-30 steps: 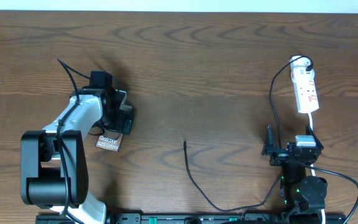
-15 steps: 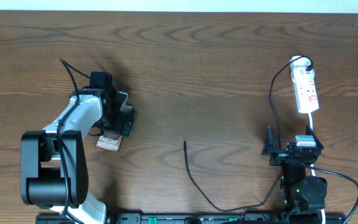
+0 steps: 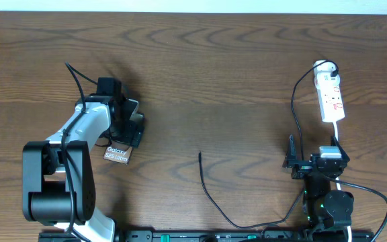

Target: Plug charger to phone and switch on socket

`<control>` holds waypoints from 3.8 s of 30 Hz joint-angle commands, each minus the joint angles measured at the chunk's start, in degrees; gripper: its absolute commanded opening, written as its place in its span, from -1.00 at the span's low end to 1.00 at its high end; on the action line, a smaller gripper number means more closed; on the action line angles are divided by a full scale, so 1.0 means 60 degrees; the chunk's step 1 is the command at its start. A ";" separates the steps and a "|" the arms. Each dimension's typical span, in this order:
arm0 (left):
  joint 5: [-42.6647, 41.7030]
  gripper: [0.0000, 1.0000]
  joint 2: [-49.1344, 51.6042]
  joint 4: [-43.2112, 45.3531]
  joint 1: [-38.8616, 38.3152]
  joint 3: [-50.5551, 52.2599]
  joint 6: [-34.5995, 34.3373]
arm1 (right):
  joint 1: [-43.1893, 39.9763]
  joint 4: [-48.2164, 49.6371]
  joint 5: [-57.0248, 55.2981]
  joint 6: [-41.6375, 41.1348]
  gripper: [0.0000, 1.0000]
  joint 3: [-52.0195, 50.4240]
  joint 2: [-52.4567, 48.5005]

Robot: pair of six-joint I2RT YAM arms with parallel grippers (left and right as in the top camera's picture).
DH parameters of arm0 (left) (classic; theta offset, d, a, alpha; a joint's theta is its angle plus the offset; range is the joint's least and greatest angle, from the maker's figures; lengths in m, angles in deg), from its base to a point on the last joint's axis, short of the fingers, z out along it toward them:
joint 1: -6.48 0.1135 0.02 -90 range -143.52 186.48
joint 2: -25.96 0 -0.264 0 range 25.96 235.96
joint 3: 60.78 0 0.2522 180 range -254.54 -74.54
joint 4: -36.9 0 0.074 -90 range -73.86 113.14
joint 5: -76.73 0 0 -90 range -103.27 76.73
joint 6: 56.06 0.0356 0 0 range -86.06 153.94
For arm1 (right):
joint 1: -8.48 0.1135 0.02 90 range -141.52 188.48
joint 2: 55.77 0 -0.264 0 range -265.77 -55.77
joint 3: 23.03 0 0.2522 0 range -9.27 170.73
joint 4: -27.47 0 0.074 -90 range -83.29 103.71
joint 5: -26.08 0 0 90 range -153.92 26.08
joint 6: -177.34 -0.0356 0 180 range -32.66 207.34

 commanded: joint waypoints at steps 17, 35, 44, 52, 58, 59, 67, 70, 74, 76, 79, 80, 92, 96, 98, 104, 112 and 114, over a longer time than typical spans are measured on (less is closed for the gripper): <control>-0.0215 0.62 0.0135 -0.0007 0.0007 0.0280 0.0095 | 0.0018 -0.0029 -0.0106 0.0018 0.99 -0.0011 0.0015; -0.0215 0.43 0.0135 -0.0011 0.0007 0.0280 0.0091 | 0.0018 -0.0029 -0.0106 0.0018 0.99 -0.0011 0.0015; -0.0215 0.33 0.0135 -0.0011 0.0007 0.0280 0.0091 | 0.0018 -0.0029 -0.0106 0.0018 0.99 -0.0011 0.0015; -0.0215 0.21 0.0135 -0.0015 0.0007 0.0280 0.0091 | 0.0018 -0.0029 -0.0106 0.0018 0.98 -0.0011 0.0015; -0.0219 0.05 0.0135 -0.0015 0.0007 0.0280 0.0091 | 0.0018 -0.0029 -0.0106 0.0018 0.99 -0.0011 0.0015; -0.0219 0.03 0.0135 -0.0015 0.0007 0.0280 0.0091 | 0.0018 -0.0029 -0.0106 0.0018 0.99 -0.0011 0.0015; -0.0219 -0.31 0.0135 -0.0015 0.0007 0.0280 0.0087 | 0.0018 -0.0029 -0.0106 0.0018 0.98 -0.0011 0.0015; -0.0219 -0.42 0.0135 -0.0015 0.0007 0.0280 0.0087 | 0.0018 -0.0029 -0.0106 0.0018 0.98 -0.0011 0.0015; -0.0219 -0.71 0.0135 -0.0015 0.0007 0.0280 0.0087 | 0.0018 -0.0029 -0.0106 0.0018 0.98 -0.0011 0.0015; -0.0219 -0.85 0.0135 -0.0011 0.0007 0.0280 0.0087 | 0.0018 -0.0029 -0.0106 0.0018 0.98 -0.0011 0.0015; -0.0219 -0.85 0.0135 -0.0011 0.0007 0.0280 0.0087 | 0.0018 -0.0029 -0.0106 0.0018 0.99 -0.0011 0.0015; -0.0219 -0.85 0.0135 -0.0011 0.0007 0.0280 0.0087 | 0.0018 -0.0029 -0.0106 0.0018 0.99 -0.0011 0.0015; -0.0219 -0.85 -0.0044 -0.0029 0.0007 0.0270 0.0084 | 0.0018 -0.0029 -0.0106 0.0018 0.99 -0.0011 0.0015; -0.0219 -0.85 -0.0266 -0.0127 0.0007 0.0208 0.0011 | 0.0018 -0.0029 -0.0106 0.0018 0.99 -0.0011 0.0015; -0.0219 -0.85 -0.0357 -0.0200 0.0007 0.0127 -0.0025 | 0.0018 -0.0029 -0.0106 0.0018 0.98 -0.0011 0.0015; -0.0222 -0.85 -0.0481 -0.0441 0.0007 -0.0157 -0.0186 | 0.0018 -0.0029 -0.0106 0.0018 0.98 -0.0011 0.0015; -0.0226 -0.85 -0.0488 -0.0601 0.0007 -0.0379 -0.0375 | 0.0018 -0.0029 -0.0106 0.0018 0.98 -0.0011 0.0015; -0.0226 -0.86 -0.0499 -0.0601 0.0007 -0.0426 -0.0390 | 0.0018 -0.0029 -0.0106 0.0018 0.98 -0.0011 0.0015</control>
